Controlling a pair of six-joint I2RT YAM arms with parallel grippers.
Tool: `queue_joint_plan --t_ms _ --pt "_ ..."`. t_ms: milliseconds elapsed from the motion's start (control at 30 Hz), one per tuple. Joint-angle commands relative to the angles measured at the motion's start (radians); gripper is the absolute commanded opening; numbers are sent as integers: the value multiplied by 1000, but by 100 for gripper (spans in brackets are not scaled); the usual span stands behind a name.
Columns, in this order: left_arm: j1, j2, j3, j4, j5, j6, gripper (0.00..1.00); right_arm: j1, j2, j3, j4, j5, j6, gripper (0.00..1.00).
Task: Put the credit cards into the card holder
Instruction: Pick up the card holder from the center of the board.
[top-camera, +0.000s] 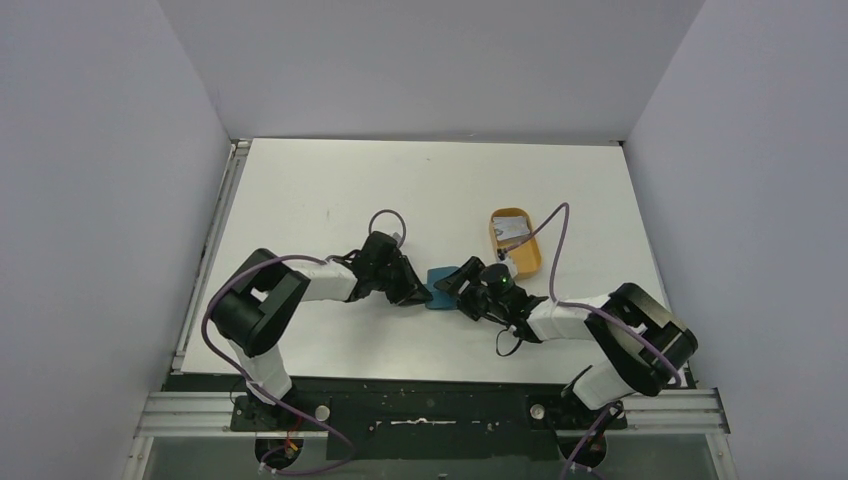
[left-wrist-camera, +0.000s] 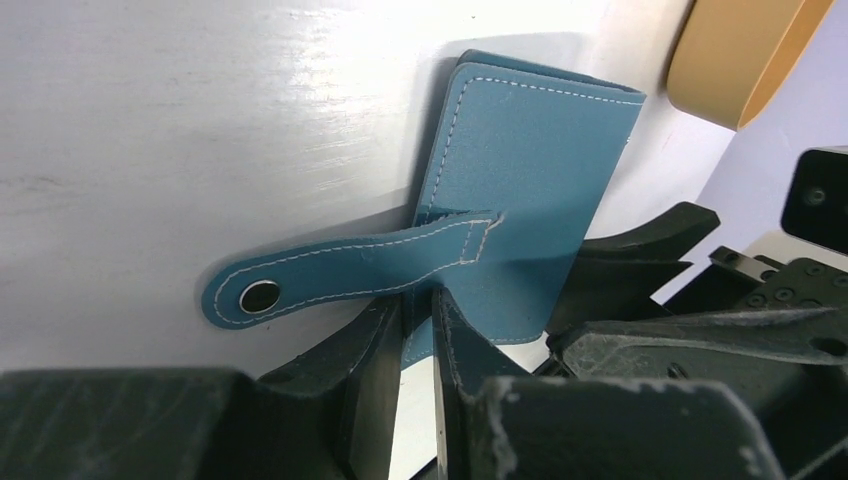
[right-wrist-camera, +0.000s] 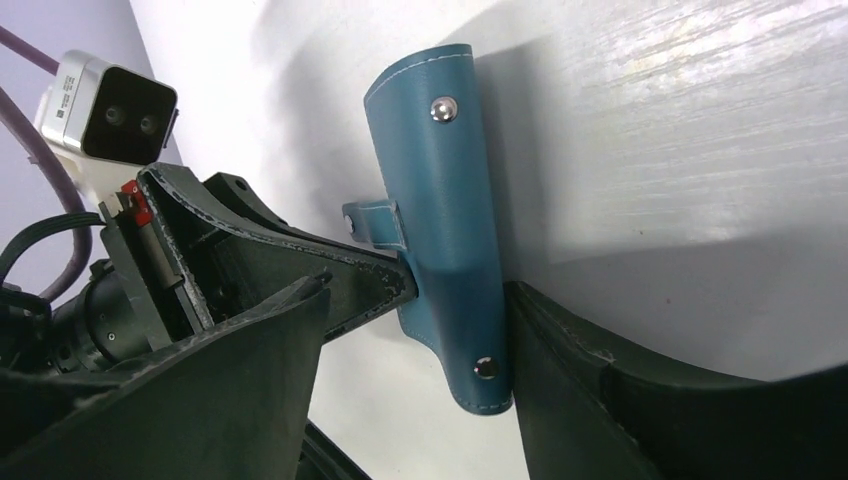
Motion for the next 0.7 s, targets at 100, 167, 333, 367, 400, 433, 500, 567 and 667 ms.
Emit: queue_joint_plan --t_ms 100,167,333,367,400,433,500,567,667 --pt "-12 146 -91 -175 -123 44 7 10 133 -39 127 -3 30 49" --pt "-11 145 -92 -171 -121 43 6 13 153 -26 141 -16 29 38" --pt "-8 122 -101 -170 -111 43 6 30 143 -26 164 -12 18 14" --pt "-6 104 -102 -178 -110 43 6 36 120 -28 151 -10 5 10" --pt "-5 78 -104 -193 -111 45 9 42 81 -23 113 -5 -16 6" --pt "0 37 -105 -216 -115 48 15 52 34 -12 45 3 -47 3" --pt "10 -89 -102 -284 -130 57 30 77 -93 28 -139 35 -148 0" --pt "20 -226 -81 -392 -153 68 46 100 -224 88 -334 72 -251 0" --pt "25 -453 -3 -586 -224 88 65 112 -425 169 -604 147 -397 0"
